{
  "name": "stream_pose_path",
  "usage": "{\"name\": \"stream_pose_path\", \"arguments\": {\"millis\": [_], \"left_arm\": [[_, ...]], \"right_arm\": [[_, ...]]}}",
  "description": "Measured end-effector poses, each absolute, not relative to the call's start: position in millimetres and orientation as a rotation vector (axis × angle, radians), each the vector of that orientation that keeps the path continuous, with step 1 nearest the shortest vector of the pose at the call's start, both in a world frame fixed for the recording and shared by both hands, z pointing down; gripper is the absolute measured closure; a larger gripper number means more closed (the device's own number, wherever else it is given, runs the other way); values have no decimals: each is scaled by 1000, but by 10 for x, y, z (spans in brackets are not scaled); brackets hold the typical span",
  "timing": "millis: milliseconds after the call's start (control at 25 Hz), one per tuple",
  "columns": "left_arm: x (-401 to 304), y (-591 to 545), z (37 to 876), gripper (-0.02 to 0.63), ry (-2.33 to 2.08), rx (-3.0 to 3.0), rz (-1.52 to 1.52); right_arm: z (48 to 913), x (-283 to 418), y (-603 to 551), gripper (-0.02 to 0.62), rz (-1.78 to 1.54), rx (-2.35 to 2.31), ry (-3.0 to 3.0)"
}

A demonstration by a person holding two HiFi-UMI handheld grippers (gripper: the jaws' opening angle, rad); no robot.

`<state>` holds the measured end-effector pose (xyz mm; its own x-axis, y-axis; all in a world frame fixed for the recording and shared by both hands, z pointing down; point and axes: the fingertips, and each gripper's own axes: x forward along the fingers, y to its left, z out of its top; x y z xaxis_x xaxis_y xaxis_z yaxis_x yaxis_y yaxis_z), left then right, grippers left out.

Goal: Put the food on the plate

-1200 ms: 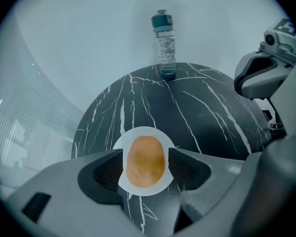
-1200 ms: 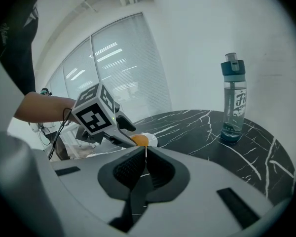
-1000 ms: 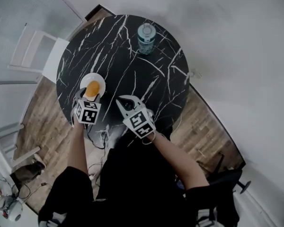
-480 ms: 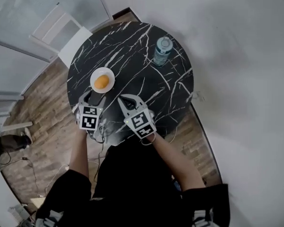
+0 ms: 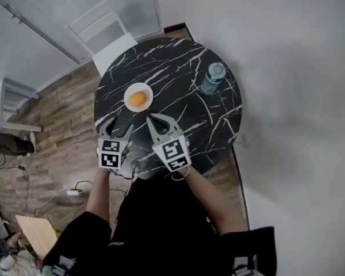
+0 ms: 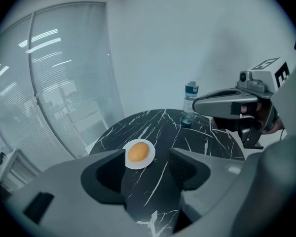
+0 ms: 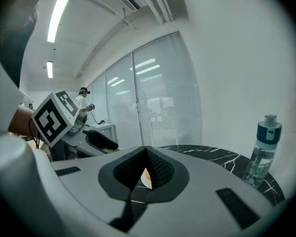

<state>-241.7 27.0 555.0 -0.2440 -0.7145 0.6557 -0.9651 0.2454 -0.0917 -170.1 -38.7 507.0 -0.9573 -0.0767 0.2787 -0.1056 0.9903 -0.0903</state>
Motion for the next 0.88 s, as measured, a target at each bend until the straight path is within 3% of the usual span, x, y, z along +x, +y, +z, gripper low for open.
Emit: {"name": "stream_pose_path", "arguments": {"millis": [120, 400, 880], "left_arm": [[-2334, 329, 5349, 381, -2123, 1508, 607], [-2234, 489, 4803, 600, -2362, 1402, 387], [-2050, 566, 3832, 606, -2615, 1394, 174]], "right_arm": [[4891, -1678, -393, 598, 102, 130, -2893], [4378, -1599, -444, 598, 62, 114, -2972], [3449, -1392, -441, 598, -172, 59, -3128]]}}
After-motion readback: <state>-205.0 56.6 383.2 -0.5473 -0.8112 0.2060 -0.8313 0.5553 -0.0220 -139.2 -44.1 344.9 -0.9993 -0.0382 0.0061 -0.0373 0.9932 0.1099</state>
